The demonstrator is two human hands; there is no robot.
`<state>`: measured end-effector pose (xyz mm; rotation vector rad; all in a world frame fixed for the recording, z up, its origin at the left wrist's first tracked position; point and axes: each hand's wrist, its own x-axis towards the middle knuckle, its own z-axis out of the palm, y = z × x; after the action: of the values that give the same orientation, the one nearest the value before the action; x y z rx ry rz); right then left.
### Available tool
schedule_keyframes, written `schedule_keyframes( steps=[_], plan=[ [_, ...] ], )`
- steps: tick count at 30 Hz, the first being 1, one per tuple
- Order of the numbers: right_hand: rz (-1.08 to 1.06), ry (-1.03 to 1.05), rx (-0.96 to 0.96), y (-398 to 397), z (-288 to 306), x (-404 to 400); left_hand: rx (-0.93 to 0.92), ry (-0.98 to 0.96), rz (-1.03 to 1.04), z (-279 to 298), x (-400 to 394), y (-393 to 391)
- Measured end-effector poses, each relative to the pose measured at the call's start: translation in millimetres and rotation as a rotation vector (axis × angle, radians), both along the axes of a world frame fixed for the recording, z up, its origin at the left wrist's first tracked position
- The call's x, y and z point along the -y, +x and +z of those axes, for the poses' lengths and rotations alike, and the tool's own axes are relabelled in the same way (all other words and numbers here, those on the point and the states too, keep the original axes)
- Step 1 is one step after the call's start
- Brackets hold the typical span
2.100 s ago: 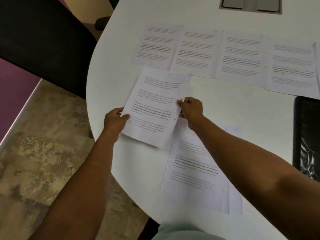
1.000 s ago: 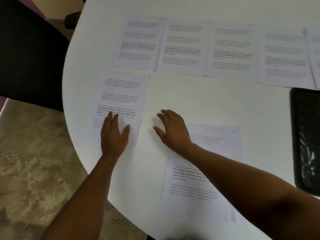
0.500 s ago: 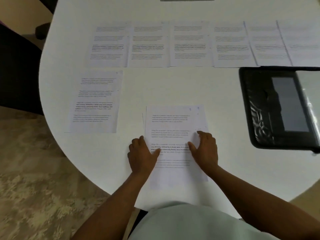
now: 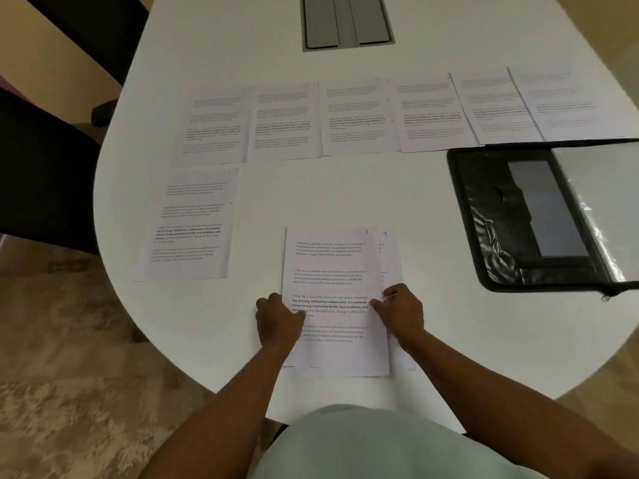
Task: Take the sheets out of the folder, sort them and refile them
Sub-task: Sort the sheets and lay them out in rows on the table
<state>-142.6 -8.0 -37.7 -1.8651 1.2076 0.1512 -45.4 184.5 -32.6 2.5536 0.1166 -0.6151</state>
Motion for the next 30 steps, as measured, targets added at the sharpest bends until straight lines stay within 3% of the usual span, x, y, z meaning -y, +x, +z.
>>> schedule_keyframes(
  steps=[7,14,22,30],
  plan=[
    [-0.067,0.02,0.056,-8.2,2.4,9.6,0.009,-0.293,0.055,3.4,5.8,2.1],
    [-0.056,-0.173,-0.079,-10.3,9.7,9.8,-0.08,-0.69,0.488,10.3,-23.1,41.6],
    [0.007,-0.059,-0.122,2.7,-0.9,0.3,-0.155,-0.659,0.603,-3.3,-62.7,72.8],
    [-0.103,-0.099,-0.093,4.8,3.9,32.8,-0.258,-0.617,0.476,-20.6,-51.4,61.0]
  ],
)
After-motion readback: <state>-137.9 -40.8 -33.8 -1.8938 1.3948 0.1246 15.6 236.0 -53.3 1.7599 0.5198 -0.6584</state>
